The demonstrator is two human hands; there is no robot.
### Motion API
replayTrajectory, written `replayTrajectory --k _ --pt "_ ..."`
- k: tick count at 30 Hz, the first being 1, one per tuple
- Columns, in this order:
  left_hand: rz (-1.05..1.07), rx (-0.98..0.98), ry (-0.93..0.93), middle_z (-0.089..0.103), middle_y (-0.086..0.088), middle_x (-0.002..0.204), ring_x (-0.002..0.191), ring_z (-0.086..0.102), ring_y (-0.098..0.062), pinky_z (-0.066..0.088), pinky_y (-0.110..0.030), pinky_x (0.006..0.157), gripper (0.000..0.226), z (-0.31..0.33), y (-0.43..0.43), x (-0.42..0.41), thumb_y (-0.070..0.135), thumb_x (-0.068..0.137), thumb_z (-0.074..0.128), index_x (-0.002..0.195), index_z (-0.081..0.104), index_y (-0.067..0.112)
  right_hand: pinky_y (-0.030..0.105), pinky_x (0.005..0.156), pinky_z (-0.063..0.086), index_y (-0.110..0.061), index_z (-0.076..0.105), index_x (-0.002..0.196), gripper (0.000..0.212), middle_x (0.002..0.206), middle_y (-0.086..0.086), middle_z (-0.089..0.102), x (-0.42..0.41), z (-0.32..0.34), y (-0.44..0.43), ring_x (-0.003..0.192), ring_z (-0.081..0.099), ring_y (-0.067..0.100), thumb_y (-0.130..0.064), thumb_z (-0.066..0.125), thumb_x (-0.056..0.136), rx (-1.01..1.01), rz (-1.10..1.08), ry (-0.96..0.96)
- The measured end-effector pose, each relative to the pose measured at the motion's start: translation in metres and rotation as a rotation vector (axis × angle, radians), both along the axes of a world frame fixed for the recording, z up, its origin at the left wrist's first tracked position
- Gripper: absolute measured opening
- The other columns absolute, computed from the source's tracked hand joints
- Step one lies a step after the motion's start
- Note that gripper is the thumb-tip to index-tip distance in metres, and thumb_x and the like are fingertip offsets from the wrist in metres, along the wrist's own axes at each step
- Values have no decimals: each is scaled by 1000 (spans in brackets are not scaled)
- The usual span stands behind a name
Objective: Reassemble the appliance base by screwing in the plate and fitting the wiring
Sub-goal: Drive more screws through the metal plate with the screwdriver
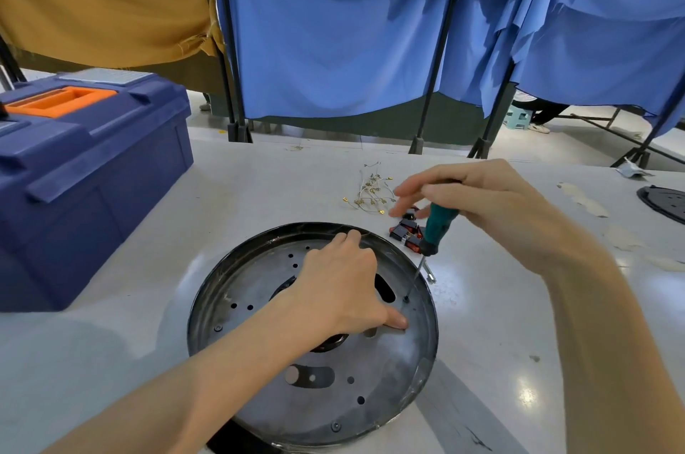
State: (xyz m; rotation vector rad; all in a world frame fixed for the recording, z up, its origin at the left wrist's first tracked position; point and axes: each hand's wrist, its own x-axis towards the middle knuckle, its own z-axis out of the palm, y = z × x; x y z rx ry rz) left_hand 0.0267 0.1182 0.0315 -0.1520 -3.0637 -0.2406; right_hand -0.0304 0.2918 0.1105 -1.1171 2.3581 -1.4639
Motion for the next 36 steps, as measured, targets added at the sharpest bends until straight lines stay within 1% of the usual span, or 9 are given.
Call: replayTrajectory --k 3,6,9,13,19,23,29,32,36 --pt "15 25 -12 25 12 76 83 30 -13 30 -33 66 69 3 -3 -2 79 56 68 63 29 23 9 74 49 -24 76 96 36 91 -15 75 4 2 -1 89 67 -1 -52 59 82 78 -118 122" --pt "-29 132 -26 51 7 86 86 49 -18 43 -35 69 64 10 -11 -10 71 58 75 72 53 12 9 50 40 -13 77 73 50 59 -14 69 8 -1 -13 48 54 3 -61 65 69 52 -225 275" --pt "-102 632 -13 71 6 98 93 65 -9 52 -30 86 53 22 -15 -10 52 63 83 101 71 18 19 42 31 1 62 55 76 42 3 52 10 -4 -23 39 32 13 -75 58 63 78 -312 440" --pt "-233 1085 51 74 0 89 86 70 -16 57 -31 83 36 32 1 -12 30 64 88 95 70 22 39 54 43 -1 58 57 91 46 7 46 9 -6 -30 48 39 22 -87 28 62 310 -486 608" --pt "-294 1155 89 74 -9 83 80 73 -24 59 -32 77 14 31 6 -20 1 77 78 89 72 7 26 50 34 -15 55 60 86 49 -8 49 11 -3 -22 47 47 9 -94 23 56 392 -521 542" --pt "-335 1289 -143 75 -14 95 93 72 -27 57 -35 88 19 33 -4 -20 3 86 70 104 68 -1 25 60 53 -39 56 127 65 86 -16 62 12 6 -8 61 65 6 -70 59 69 182 -375 499" --pt "-367 1291 -161 76 -6 89 90 72 -21 57 -26 81 17 32 2 -19 -2 87 66 98 66 10 25 60 49 -21 69 81 15 71 -12 64 12 2 -20 57 60 5 -33 77 75 95 -326 443" --pt "-293 1338 -32 74 -12 85 77 72 -23 57 -24 72 21 28 6 -19 2 76 79 93 68 10 39 53 45 -17 44 62 41 56 -3 50 12 -3 -30 53 42 14 -39 76 72 123 -493 537" --pt "-311 1374 -127 72 -22 93 84 72 -31 59 -35 81 19 30 3 -23 -3 85 69 103 66 -7 31 51 32 -18 36 57 58 51 -5 39 13 -4 -32 52 37 15 -62 70 71 226 -605 588"
